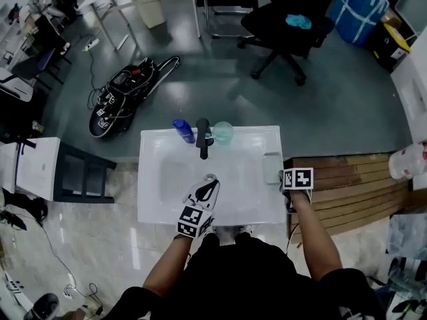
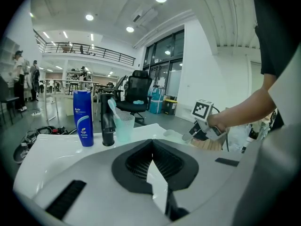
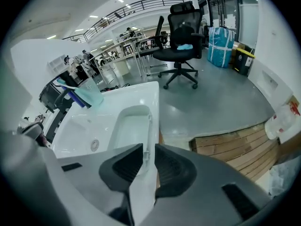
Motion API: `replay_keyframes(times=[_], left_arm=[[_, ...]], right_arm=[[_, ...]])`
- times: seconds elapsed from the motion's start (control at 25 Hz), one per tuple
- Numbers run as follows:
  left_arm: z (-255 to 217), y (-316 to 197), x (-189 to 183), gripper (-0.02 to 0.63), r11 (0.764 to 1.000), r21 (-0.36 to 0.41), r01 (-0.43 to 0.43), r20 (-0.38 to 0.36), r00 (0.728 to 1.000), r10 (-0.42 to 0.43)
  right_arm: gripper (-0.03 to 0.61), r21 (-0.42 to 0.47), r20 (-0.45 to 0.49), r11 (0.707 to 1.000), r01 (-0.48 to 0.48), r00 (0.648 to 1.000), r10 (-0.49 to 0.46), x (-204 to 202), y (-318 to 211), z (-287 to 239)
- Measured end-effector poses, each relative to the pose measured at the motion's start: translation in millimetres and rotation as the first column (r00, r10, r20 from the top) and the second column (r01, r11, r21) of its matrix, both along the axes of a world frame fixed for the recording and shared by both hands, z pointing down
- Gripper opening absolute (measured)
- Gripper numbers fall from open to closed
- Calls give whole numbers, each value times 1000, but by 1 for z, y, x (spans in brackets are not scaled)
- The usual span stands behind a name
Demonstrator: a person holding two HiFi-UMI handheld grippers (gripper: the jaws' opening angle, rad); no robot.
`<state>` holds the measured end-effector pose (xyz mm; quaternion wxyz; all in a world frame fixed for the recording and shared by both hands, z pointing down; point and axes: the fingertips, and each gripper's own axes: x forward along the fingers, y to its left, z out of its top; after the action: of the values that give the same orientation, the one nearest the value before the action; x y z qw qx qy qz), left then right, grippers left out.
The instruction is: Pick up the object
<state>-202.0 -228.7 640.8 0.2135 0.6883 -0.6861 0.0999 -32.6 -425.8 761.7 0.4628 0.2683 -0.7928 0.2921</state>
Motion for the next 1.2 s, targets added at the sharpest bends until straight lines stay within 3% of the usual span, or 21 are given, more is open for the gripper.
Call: replay_keyframes(times=[0.24,0.48,0.88,1.2], left_arm=[[-1,2,-4,14,1000,2,10,-1,1000,-10],[1,5,-10,14,1000,5,17,-8,1000,-17],[-1,10,-8,14,1000,6,4,1,1000,-4],[-8,8,-3,14,1000,20,-9,9,1000,8]], right_arm=[[49,31,-62,999,14,998,-12,0,0,9],[37,51,-61,998,-32,997,35,0,-2,9],[37,99,34,989,-109,994,106,3,0,-12],[37,191,133,977,-99,988,75,-1,10,-57]])
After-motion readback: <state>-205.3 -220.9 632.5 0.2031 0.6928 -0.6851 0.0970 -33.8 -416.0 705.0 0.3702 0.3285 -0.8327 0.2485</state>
